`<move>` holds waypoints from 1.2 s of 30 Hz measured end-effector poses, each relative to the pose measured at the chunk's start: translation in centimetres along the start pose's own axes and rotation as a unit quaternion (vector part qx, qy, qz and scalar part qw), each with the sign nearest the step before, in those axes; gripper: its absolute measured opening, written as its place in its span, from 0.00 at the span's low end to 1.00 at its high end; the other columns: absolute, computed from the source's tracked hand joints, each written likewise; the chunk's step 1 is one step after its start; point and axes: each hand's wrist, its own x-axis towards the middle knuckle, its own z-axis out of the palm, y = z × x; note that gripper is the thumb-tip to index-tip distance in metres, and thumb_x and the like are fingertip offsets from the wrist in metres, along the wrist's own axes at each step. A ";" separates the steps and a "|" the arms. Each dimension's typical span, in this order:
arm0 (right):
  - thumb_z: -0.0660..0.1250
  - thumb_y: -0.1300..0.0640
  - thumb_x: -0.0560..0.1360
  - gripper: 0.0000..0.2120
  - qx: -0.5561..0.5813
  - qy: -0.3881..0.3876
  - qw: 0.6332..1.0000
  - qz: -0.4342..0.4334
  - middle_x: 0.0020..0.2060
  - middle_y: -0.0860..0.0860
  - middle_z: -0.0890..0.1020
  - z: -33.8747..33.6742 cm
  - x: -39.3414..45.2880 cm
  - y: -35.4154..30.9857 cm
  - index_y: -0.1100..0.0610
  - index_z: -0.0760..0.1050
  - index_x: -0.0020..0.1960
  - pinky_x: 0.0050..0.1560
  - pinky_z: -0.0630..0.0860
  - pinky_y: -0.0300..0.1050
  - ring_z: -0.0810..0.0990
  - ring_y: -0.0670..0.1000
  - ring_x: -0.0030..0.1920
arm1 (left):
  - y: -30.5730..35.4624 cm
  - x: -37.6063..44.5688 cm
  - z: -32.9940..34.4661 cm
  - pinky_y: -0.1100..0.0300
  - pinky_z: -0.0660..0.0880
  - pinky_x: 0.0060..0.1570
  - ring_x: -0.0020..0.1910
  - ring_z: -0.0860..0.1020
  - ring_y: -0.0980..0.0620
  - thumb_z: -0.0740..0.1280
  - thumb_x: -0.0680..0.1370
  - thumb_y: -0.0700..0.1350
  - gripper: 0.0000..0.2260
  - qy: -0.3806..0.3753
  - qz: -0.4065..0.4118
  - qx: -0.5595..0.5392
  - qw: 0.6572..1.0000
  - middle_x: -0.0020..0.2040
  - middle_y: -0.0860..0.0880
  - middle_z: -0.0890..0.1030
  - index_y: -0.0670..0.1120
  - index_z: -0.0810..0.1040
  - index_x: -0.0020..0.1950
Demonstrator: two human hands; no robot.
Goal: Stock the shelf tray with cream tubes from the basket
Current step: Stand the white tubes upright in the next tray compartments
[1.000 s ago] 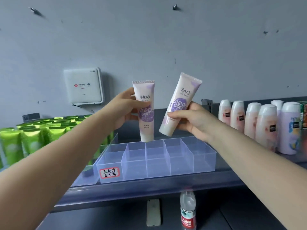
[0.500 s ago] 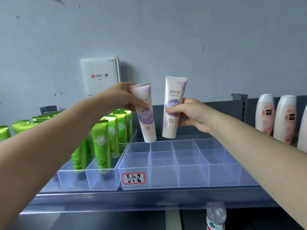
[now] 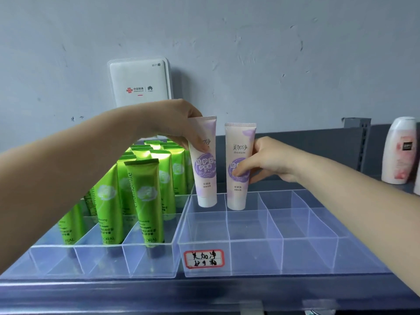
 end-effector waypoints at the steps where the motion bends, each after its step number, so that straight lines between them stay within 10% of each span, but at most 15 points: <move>1: 0.72 0.70 0.67 0.09 -0.005 -0.004 1.000 0.002 0.38 0.52 0.84 0.1 0.1 0.0 0.58 0.79 0.42 0.41 0.82 0.45 0.83 0.51 0.39 | 0.0 -0.1 0.0 0.70 0.77 0.32 0.31 0.81 0.58 0.77 0.65 0.40 0.11 -0.015 0.001 0.010 1.000 0.37 0.50 0.83 0.44 0.80 0.44; 13: 0.75 0.71 0.63 0.13 -0.072 -0.032 0.997 0.013 0.39 0.54 0.85 0.9 -0.9 1.1 0.61 0.80 0.45 0.42 0.82 0.42 0.84 0.50 0.38 | -0.9 0.1 2.5 0.62 0.61 0.28 0.28 0.66 0.52 0.79 0.62 0.54 0.19 -0.059 0.040 0.275 0.959 0.31 0.50 0.71 0.44 0.74 0.38; 27: 0.75 0.67 0.66 0.10 -0.099 -0.057 0.993 0.037 0.40 0.51 0.84 1.0 -1.9 -0.1 0.58 0.80 0.46 0.44 0.81 0.40 0.82 0.48 0.40 | -0.9 0.1 2.7 0.61 0.65 0.33 0.33 0.71 0.52 0.77 0.66 0.50 0.14 -0.047 0.023 0.247 0.968 0.37 0.49 0.77 0.45 0.79 0.46; 36: 0.77 0.59 0.66 0.25 -0.116 0.070 0.991 0.007 0.53 0.53 0.80 -2.0 -5.2 -1.8 0.58 0.74 0.61 0.56 0.79 0.47 0.80 0.50 0.52 | 2.1 -1.3 2.0 0.57 0.72 0.54 0.56 0.75 0.49 0.73 0.72 0.49 0.23 0.060 0.050 0.197 0.977 0.59 0.51 0.76 0.48 0.71 0.65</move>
